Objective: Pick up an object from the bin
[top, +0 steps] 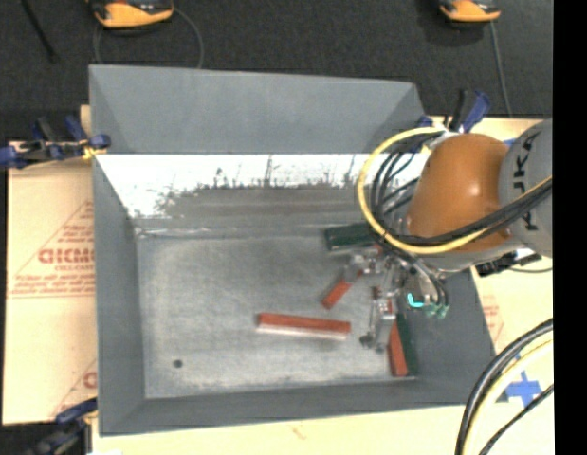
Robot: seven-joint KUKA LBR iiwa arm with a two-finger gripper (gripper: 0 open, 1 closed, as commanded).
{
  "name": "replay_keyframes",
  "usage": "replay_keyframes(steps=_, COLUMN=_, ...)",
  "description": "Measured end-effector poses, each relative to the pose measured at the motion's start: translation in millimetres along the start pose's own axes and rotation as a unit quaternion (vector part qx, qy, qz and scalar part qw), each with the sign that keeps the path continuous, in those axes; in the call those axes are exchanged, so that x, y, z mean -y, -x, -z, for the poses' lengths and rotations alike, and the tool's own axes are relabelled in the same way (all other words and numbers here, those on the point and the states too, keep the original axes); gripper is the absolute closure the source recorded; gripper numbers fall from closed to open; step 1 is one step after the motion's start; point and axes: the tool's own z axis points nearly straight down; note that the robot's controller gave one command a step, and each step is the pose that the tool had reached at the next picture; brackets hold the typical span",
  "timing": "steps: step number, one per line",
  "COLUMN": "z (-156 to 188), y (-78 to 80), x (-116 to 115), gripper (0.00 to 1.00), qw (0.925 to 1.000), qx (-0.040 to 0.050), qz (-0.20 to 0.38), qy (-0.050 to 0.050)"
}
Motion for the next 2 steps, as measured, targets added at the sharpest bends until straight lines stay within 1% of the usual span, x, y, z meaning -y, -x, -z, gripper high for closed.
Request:
replay_keyframes(steps=1, z=-86.1, y=-0.2, x=-5.3, gripper=0.0, qw=0.9986, qx=0.0085, qz=0.053, qy=-0.001)
replay_keyframes(steps=2, z=-82.3, y=0.9, x=-4.7, gripper=1.0, qw=0.9985, qx=0.0087, qz=0.054, qy=-0.001)
